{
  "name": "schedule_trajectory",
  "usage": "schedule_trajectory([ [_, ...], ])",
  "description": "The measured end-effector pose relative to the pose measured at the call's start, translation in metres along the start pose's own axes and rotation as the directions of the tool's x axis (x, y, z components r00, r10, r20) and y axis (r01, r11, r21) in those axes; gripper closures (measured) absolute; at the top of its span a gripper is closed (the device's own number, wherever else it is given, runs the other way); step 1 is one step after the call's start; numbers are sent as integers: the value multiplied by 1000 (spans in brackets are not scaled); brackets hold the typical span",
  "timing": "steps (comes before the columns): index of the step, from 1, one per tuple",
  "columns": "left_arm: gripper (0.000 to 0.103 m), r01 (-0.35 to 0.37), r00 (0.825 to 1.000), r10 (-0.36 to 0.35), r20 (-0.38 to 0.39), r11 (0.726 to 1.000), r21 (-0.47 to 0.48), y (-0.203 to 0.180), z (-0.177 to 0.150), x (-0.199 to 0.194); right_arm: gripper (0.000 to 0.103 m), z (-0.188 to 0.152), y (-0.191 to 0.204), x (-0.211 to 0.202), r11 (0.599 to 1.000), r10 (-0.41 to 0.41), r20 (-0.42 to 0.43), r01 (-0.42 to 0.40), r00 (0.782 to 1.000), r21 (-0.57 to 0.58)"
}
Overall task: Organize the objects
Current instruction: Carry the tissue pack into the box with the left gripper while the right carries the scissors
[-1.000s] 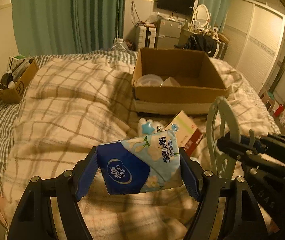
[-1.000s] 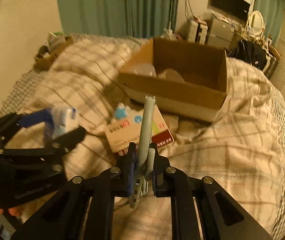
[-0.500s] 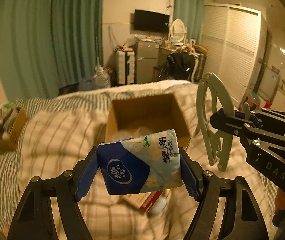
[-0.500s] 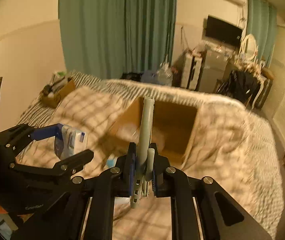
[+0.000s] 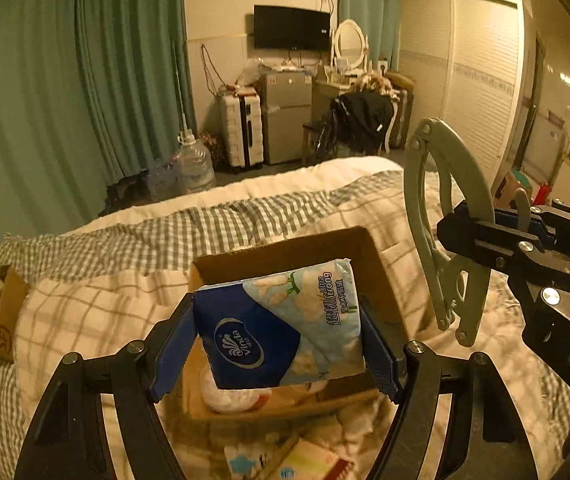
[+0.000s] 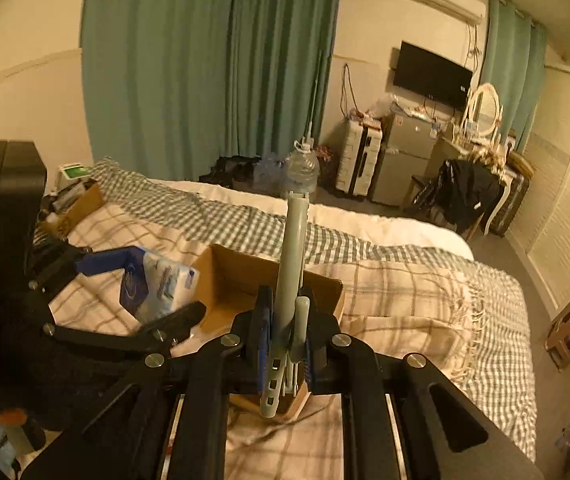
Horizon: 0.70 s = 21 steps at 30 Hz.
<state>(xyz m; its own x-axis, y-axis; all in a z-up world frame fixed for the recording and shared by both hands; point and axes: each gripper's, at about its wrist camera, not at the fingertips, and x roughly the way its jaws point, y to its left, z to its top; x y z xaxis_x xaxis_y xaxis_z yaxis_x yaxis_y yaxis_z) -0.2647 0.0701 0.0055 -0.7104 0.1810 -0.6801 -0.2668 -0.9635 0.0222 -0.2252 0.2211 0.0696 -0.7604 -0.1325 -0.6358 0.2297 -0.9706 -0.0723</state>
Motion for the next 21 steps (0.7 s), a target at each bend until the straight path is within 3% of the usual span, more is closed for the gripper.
schedule_trajectory([
  [6, 26, -12, 999, 11, -53, 999, -31, 12, -4, 61, 91, -12, -9, 67, 999, 33, -88, -32, 996, 17],
  [11, 26, -11, 994, 5, -106, 999, -51, 22, -22, 91, 91, -27, -11, 96, 998, 63, -131, -58, 989, 36],
  [18, 21, 24, 994, -33, -102, 996, -88, 29, -26, 86, 90, -32, -13, 96, 996, 71, -125, -63, 990, 66],
  [21, 5, 14, 996, -23, -89, 995, -98, 31, -22, 69, 82, -26, -16, 84, 996, 46, -101, -38, 994, 81],
])
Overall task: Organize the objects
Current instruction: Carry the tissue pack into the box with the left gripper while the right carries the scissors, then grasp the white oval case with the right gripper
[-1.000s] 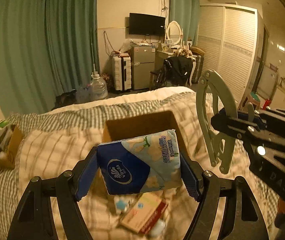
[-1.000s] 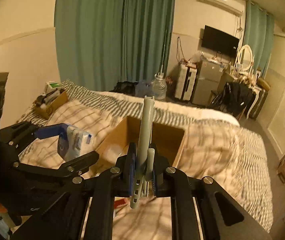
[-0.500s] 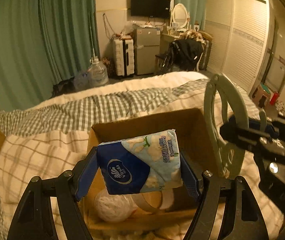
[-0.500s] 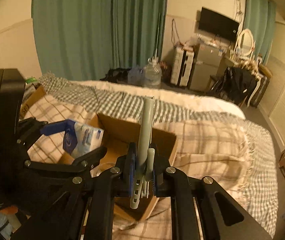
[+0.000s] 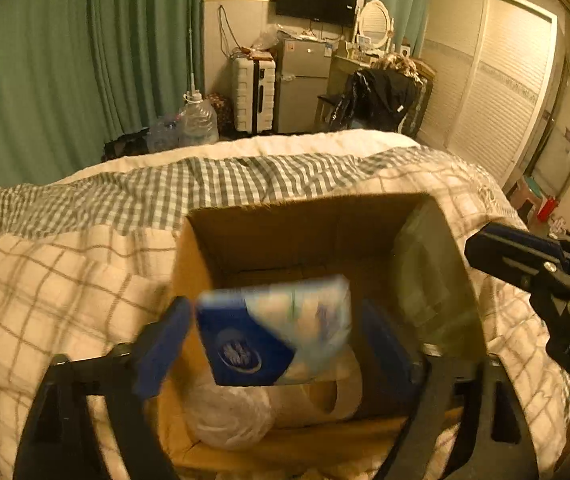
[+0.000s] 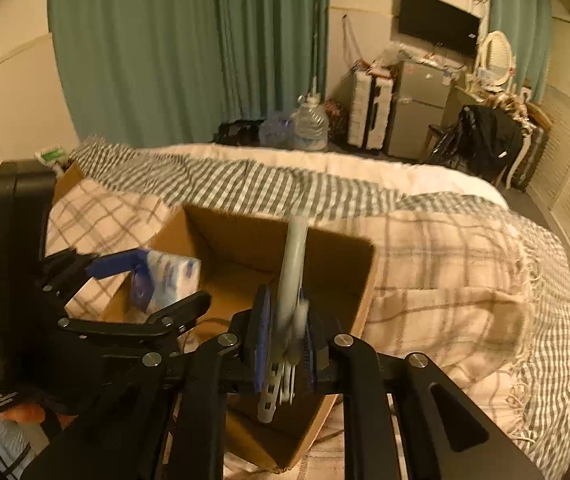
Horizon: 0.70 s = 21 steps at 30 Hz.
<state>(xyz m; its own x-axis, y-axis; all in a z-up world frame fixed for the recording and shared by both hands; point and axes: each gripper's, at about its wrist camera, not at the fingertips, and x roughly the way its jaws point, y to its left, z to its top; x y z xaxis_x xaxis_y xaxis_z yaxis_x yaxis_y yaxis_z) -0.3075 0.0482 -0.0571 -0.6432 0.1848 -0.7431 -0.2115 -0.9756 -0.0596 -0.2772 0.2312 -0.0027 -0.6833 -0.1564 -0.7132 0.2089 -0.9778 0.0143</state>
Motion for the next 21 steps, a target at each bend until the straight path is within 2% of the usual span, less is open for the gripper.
schedule_trajectory([
  [1, 3, -12, 1000, 12, 15, 1000, 7, 0, 0, -11, 74, 1, 0, -9, 1000, -4, 11, 4, 1000, 10],
  [3, 3, -37, 998, 35, 43, 999, 28, -1, 1, -29, 65, 5, 1, -24, 1000, -9, 32, 8, 999, 24],
  [8, 0, -82, 991, 76, 108, 995, 48, 0, -2, -86, 62, 7, 15, -78, 999, -38, 82, 39, 996, -3],
  [10, 0, -104, 987, 99, 127, 994, 32, 4, -6, -106, 52, 6, 21, -99, 998, -55, 102, 56, 993, -12],
  [12, 0, -89, 986, 84, 141, 996, 29, 6, -10, -126, 44, 3, 26, -122, 997, -69, 120, 71, 990, -11],
  [16, 0, -97, 982, 95, 165, 995, 8, 12, -29, -163, 37, -11, 36, -154, 997, -72, 126, 75, 989, -13],
  [19, 0, -123, 977, 121, 177, 992, -3, 18, -48, -180, 29, -27, 43, -168, 997, -80, 121, 82, 989, -13],
  [21, 0, -131, 975, 131, 180, 991, -16, 24, -61, -185, 28, -42, 50, -173, 997, -71, 112, 74, 991, -19],
])
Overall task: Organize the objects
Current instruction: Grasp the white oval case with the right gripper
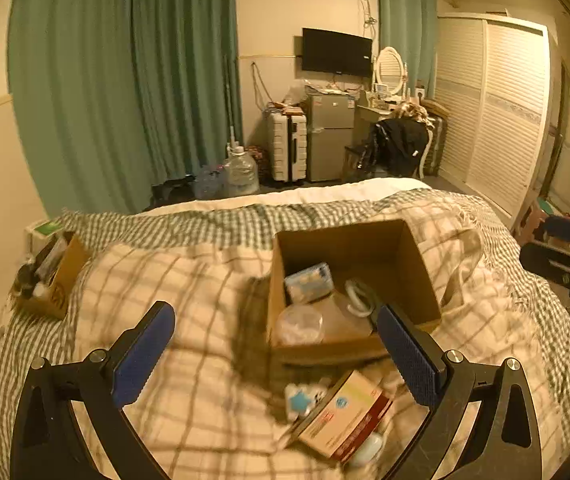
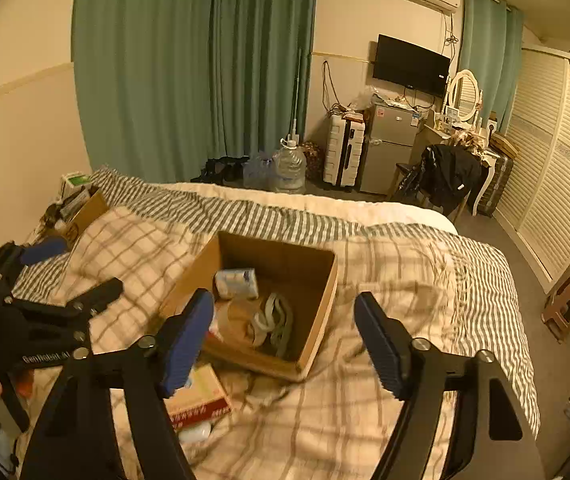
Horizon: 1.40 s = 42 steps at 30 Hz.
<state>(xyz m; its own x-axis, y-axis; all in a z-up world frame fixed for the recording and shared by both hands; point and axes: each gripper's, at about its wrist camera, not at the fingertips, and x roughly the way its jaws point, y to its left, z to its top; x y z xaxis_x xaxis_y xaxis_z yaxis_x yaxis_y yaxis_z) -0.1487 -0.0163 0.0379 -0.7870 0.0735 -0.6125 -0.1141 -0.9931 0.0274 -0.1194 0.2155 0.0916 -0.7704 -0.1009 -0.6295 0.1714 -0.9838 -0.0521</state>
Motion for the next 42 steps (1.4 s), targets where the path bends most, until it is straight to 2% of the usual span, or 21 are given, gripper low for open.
schedule_trajectory([
  [4, 0, 5, 1000, -7, -24, 997, -77, 12, -37, -1, 27, -32, 15, 7, 999, 32, -41, -32, 999, 3],
  [9, 0, 1, 998, -14, -65, 981, -193, 24, -87, 14, 27, -78, 42, 40, 997, 76, -95, -78, 993, -17],
  [13, 0, -57, 987, 24, -160, 978, -201, 28, -121, 39, 27, -112, 59, 79, 988, 145, -193, -152, 970, -23],
  [16, 0, -93, 978, 55, -199, 977, -189, 32, -136, 50, 27, -137, 75, 109, 984, 147, -277, -170, 950, -58],
  [21, 0, -158, 971, 132, -201, 980, -121, 37, -146, 58, 32, -163, 92, 139, 976, 118, -384, -179, 916, -127],
  [25, 0, -145, 969, 110, -220, 978, -150, 46, -152, 62, 44, -175, 103, 157, 967, 111, -445, -199, 889, -157],
  [31, 0, -130, 969, 85, -234, 974, -184, 52, -155, 63, 45, -183, 112, 164, 960, 108, -475, -217, 873, -180],
  [38, 0, -137, 964, 92, -249, 976, -167, 48, -156, 66, 45, -193, 122, 166, 948, 71, -497, -214, 865, -237],
  [42, 0, -143, 960, 102, -260, 979, -143, 44, -157, 69, 54, -194, 119, 169, 953, 65, -508, -205, 859, -224],
])
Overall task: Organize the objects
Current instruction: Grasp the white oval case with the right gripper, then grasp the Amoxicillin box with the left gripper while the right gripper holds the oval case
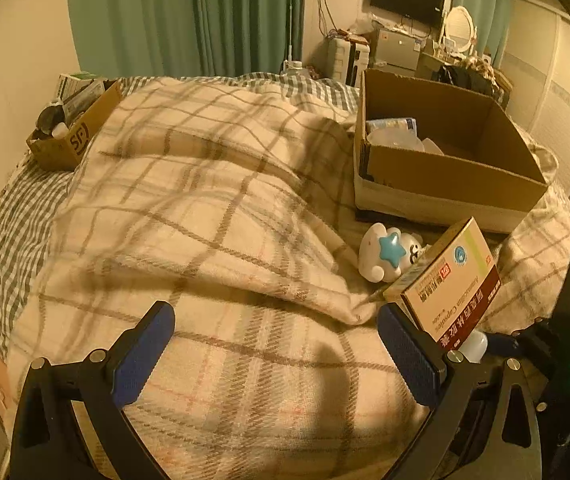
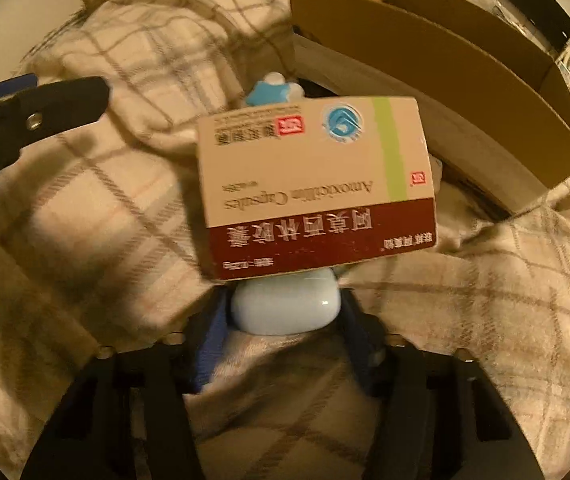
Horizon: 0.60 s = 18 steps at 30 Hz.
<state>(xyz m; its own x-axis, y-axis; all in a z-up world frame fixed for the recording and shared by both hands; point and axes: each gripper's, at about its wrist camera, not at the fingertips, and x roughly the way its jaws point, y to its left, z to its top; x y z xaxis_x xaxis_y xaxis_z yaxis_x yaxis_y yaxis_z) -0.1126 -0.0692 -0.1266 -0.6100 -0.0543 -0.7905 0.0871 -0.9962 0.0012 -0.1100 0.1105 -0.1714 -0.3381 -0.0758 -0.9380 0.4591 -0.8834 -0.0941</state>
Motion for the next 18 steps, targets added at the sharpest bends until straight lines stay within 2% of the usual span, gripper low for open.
schedule_trajectory([
  [3, 0, 1, 1000, -1, 2, 1000, 28, -6, -1, -1, 54, -5, -4, -14, 1000, 23, 40, -24, 999, 14],
  [5, 0, 13, 1000, -13, 2, 998, 54, -12, -1, -2, 54, -10, -12, -37, 998, 40, 102, -44, 994, 40],
  [9, 0, 29, 1000, -28, -10, 991, 131, -34, -2, -1, 55, -14, -32, -76, 997, 13, 201, -28, 979, 73],
  [13, 0, 71, 998, -68, -18, 966, 247, -69, -2, 4, 55, -13, -59, -98, 991, -53, 256, 20, 965, 130],
  [18, 0, 107, 994, -87, -71, 927, 359, -103, -5, 22, 54, -15, -94, -100, 979, -81, 258, 29, 963, 200],
])
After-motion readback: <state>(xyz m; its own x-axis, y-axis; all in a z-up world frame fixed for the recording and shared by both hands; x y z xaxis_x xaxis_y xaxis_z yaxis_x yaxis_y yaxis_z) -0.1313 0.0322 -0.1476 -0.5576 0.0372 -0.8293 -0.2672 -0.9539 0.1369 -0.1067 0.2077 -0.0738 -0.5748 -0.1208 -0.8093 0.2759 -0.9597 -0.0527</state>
